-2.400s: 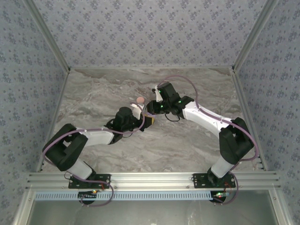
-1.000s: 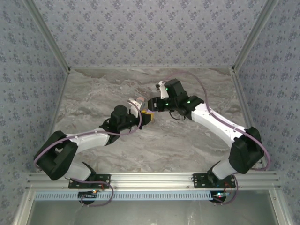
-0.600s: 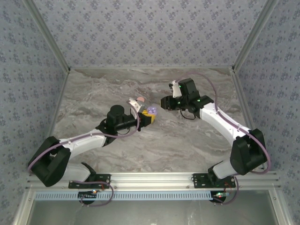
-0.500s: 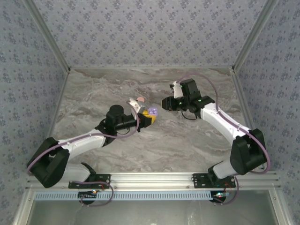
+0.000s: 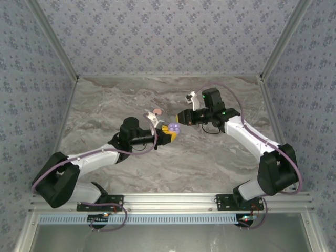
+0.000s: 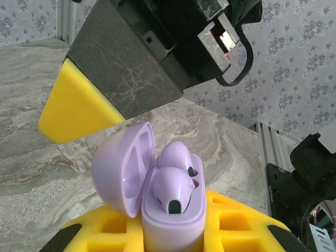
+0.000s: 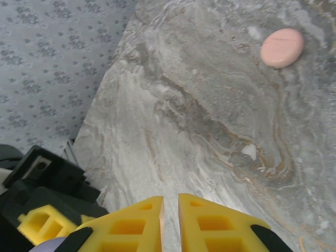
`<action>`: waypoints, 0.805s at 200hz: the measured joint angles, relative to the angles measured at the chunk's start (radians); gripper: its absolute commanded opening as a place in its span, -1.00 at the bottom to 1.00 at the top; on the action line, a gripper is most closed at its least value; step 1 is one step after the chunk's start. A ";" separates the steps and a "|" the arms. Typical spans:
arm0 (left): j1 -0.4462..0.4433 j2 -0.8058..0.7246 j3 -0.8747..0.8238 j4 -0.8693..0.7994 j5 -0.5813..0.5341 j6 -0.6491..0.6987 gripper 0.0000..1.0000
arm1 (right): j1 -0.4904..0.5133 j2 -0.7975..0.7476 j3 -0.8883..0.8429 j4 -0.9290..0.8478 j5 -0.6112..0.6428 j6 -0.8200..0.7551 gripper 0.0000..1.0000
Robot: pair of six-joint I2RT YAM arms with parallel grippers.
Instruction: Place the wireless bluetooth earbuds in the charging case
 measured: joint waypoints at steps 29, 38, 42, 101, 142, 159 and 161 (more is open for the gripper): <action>0.000 0.003 0.000 0.009 0.003 0.000 -0.86 | 0.002 0.003 0.000 0.000 -0.041 -0.012 -0.65; 0.000 0.005 0.000 0.009 0.004 0.000 -0.87 | 0.002 0.005 0.000 0.000 -0.047 -0.016 -0.65; 0.000 0.006 0.000 0.008 0.004 0.000 -0.87 | 0.002 0.005 0.000 0.000 -0.051 -0.018 -0.65; -0.002 0.024 0.000 0.002 -0.008 0.000 -0.87 | -0.001 0.007 0.007 -0.016 -0.097 -0.052 -0.65; 0.001 0.047 0.000 -0.007 -0.068 -0.008 -0.87 | 0.008 0.006 0.010 -0.050 -0.123 -0.079 -0.65; 0.001 0.051 0.000 -0.008 -0.079 -0.011 -0.86 | 0.007 0.006 0.012 -0.055 -0.123 -0.086 -0.65; 0.001 0.051 0.000 -0.008 -0.080 -0.012 -0.86 | 0.007 0.006 0.013 -0.057 -0.122 -0.088 -0.64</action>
